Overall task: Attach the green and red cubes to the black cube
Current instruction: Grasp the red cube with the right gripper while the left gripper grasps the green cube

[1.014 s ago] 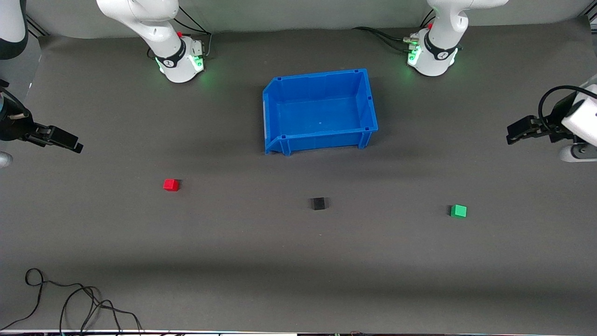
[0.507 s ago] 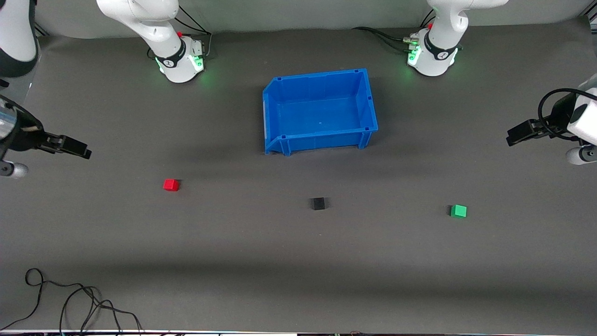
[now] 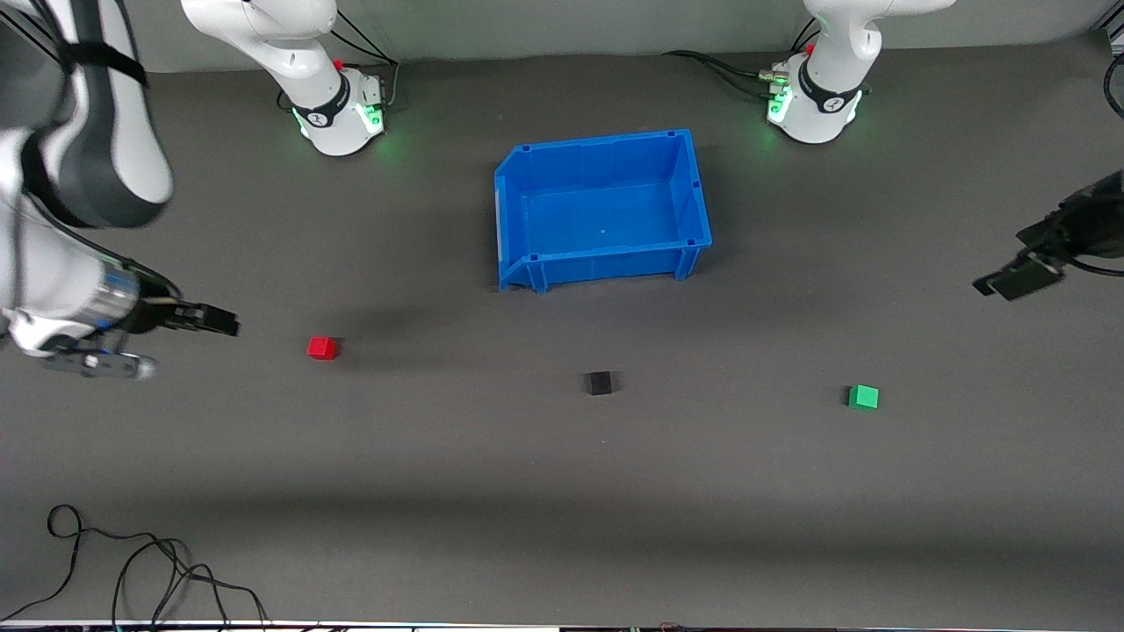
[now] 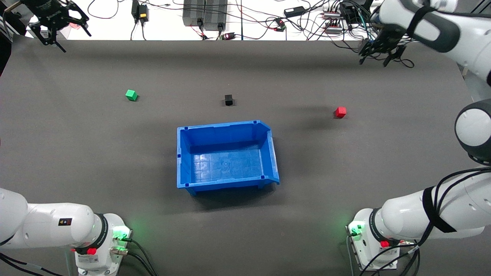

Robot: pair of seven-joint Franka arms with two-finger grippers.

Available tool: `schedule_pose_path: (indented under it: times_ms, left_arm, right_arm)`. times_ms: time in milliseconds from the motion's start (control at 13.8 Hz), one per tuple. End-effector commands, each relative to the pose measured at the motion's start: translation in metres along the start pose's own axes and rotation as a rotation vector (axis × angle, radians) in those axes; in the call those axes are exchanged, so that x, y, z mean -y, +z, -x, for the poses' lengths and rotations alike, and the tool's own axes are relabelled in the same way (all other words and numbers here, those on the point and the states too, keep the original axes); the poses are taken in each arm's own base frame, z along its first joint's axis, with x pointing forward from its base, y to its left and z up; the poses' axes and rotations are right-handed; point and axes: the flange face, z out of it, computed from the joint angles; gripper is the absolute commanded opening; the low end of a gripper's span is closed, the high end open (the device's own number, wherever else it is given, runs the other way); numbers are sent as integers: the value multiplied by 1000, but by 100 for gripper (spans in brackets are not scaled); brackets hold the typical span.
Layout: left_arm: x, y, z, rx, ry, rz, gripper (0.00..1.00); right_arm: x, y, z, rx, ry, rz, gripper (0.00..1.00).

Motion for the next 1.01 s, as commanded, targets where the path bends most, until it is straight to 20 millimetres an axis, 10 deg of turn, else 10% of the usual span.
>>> schedule_pose_path:
  times_ms: [0, 942]
  left_arm:
    - [1, 13, -29, 43, -259, 31, 100]
    - [-4, 285, -113, 93, -565, 112, 100]
  right_arm:
    - [12, 42, 1, -34, -22, -5, 100]
    - [9, 244, 7, -49, -23, -16, 98]
